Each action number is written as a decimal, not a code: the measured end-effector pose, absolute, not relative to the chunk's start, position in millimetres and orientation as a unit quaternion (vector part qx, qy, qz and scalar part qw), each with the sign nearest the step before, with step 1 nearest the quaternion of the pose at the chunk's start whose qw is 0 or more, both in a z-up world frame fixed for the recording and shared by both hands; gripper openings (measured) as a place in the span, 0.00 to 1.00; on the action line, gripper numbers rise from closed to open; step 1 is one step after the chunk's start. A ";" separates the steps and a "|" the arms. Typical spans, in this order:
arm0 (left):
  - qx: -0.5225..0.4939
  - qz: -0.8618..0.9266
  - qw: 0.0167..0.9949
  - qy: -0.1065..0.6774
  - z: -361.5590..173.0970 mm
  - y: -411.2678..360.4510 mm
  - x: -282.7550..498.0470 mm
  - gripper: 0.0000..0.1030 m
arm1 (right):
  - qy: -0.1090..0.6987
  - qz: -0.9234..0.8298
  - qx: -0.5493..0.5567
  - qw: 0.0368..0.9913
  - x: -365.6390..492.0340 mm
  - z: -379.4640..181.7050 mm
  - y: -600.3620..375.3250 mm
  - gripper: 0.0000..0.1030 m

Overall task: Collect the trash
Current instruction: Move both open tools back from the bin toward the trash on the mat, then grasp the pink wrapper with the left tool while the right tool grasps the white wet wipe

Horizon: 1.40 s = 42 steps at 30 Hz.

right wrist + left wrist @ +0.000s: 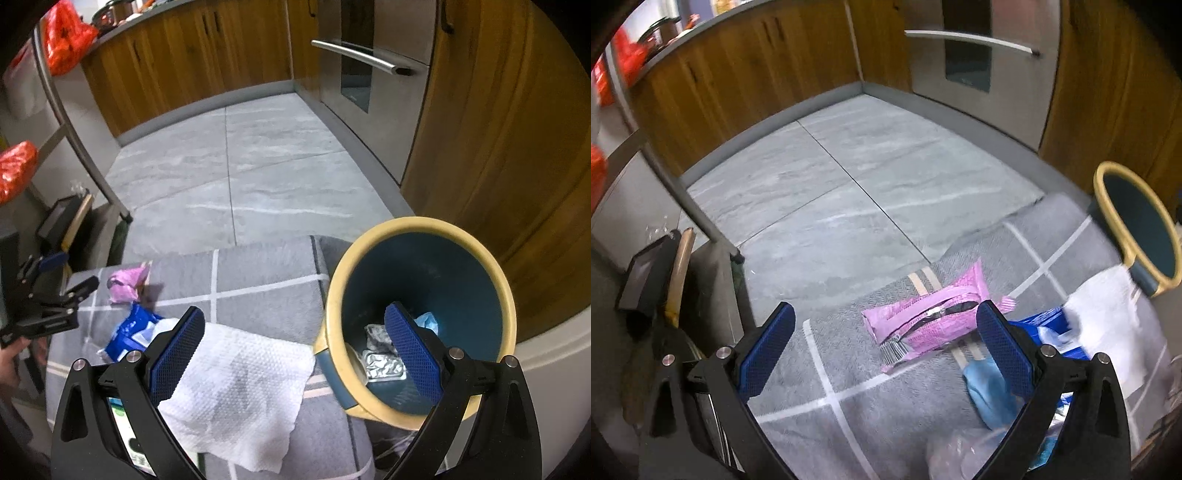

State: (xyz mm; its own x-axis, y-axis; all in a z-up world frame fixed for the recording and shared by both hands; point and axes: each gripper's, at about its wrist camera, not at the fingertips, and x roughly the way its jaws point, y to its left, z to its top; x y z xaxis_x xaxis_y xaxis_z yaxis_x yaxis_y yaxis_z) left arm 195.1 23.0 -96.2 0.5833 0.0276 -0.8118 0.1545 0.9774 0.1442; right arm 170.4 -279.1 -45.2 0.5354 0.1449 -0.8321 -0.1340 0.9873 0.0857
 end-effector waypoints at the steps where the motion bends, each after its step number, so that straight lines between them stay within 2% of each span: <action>1: 0.107 -0.041 0.882 0.458 -101.8 21.1 199.2 0.94 | 0.477 0.081 0.003 0.875 171.6 -46.9 -278.0 0.94; 5: 0.125 -0.057 0.874 0.466 -114.4 15.7 209.2 0.89 | 0.484 0.089 0.000 0.871 175.3 -51.5 -273.1 0.94; 8: 0.138 -0.081 0.867 0.471 -124.1 9.8 214.3 0.80 | 0.485 0.094 -0.007 0.869 176.0 -52.4 -269.4 0.94; 10: 0.140 -0.096 0.859 0.484 -131.3 8.2 217.2 0.60 | 0.485 0.097 -0.011 0.869 176.4 -52.7 -267.9 0.94; 12: 0.134 -0.105 0.852 0.495 -136.9 8.5 219.6 0.49 | 0.486 0.098 -0.011 0.868 176.4 -53.2 -267.5 0.94; 14: 0.130 -0.115 0.845 0.506 -141.9 8.7 221.0 0.33 | 0.489 0.099 -0.010 0.867 176.7 -54.6 -267.5 0.94; 15: 0.132 -0.117 0.840 0.514 -144.6 8.1 221.2 0.19 | 0.490 0.101 -0.011 0.866 176.9 -55.6 -267.2 0.94; 16: 0.134 -0.119 0.837 0.517 -146.3 7.4 220.4 0.15 | 0.492 0.103 -0.012 0.864 177.1 -57.2 -266.5 0.94; 20: 0.150 -0.121 0.839 0.509 -142.2 1.6 214.5 0.11 | 0.501 0.119 -0.010 0.857 175.9 -68.6 -261.0 0.94; 28: 0.155 -0.116 0.847 0.496 -131.7 -1.7 209.6 0.10 | 0.551 0.139 0.008 0.823 176.0 -106.6 -245.0 0.91; 33: 0.163 -0.117 0.845 0.496 -132.2 -3.3 209.8 0.10 | 0.583 0.125 0.041 0.802 181.7 -125.3 -249.2 0.70; 37: 0.165 -0.117 0.845 0.496 -132.9 -6.2 211.0 0.10 | 0.594 0.131 0.052 0.792 181.5 -130.0 -247.4 0.62; 42: 0.166 -0.117 0.845 0.495 -132.5 -7.7 212.1 0.10 | 0.608 0.135 0.053 0.781 181.1 -139.7 -242.3 0.47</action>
